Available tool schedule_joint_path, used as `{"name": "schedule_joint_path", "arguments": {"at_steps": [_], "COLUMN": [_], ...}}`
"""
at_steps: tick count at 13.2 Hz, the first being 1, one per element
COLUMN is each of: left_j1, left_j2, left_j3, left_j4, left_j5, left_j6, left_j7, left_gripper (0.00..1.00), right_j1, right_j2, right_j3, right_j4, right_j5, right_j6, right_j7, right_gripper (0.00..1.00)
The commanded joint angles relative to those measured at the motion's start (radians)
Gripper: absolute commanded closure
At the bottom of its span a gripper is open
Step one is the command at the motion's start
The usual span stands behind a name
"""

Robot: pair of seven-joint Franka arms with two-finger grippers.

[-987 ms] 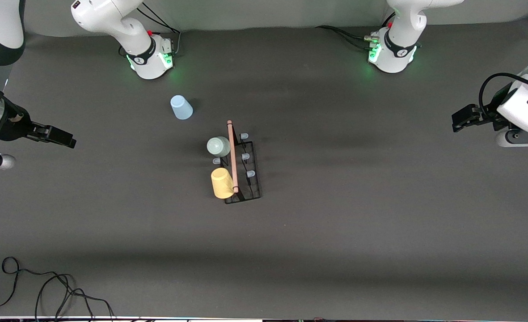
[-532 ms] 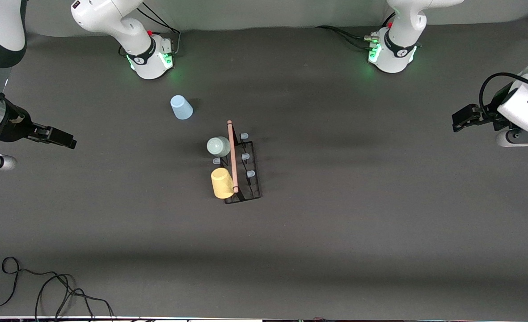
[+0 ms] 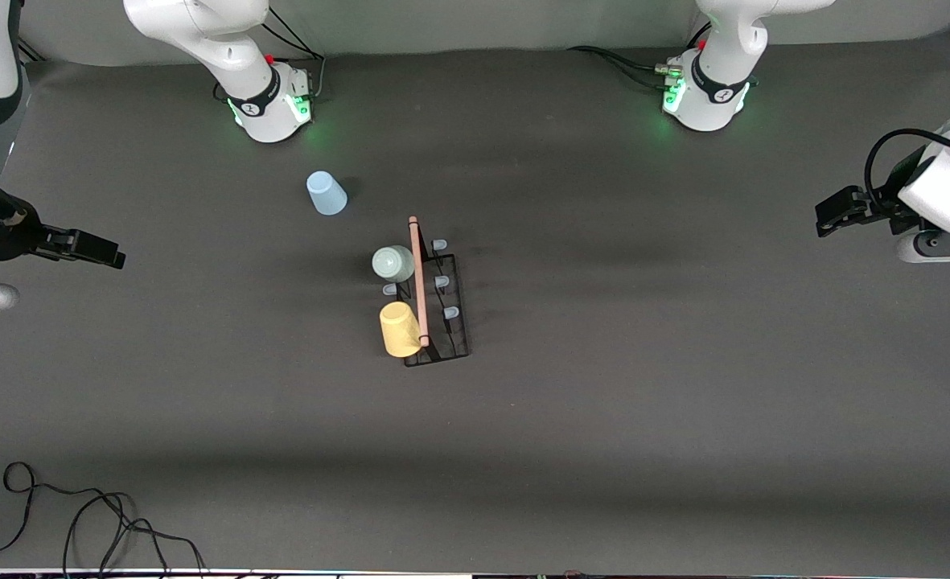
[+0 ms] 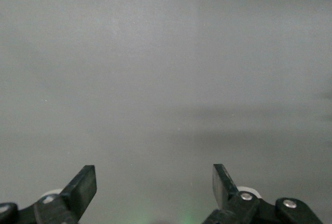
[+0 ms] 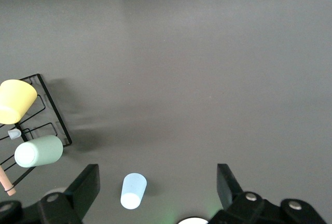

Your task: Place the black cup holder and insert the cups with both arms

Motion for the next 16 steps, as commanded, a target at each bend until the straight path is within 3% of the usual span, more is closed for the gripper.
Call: {"name": "schedule_joint_path", "arguments": {"at_steps": [1, 2, 4, 5, 16], "left_j1": [-0.001, -0.001, -0.001, -0.001, -0.001], "left_j2": [-0.019, -0.021, -0.021, -0.021, -0.019], "left_j3": [0.004, 0.005, 0.005, 0.005, 0.005], "left_j4": [-0.006, -0.005, -0.005, -0.005, -0.006], "left_j5": [0.0, 0.0, 0.0, 0.0, 0.0], "left_j6": [0.002, 0.001, -0.001, -0.003, 0.001], "left_j7": [0.015, 0.015, 0.015, 0.015, 0.015], "left_gripper": [0.0, 0.0, 0.0, 0.0, 0.0], "right_j1": [-0.038, -0.052, -0.128, -0.148, -0.145], "right_j2": [-0.065, -0.111, -0.177, -0.176, -0.151], "right_j3": [0.022, 0.028, 0.113, 0.137, 0.135], "right_j4": [-0.069, -0.144, -0.252, -0.248, -0.214], "right_j5": [-0.028, -0.039, -0.04, -0.04, -0.039], "right_j6": [0.028, 0.091, 0.166, 0.166, 0.145], "right_j7": [-0.093, -0.1, -0.104, -0.102, -0.09], "right_gripper": [0.0, 0.0, 0.0, 0.0, 0.0]}}
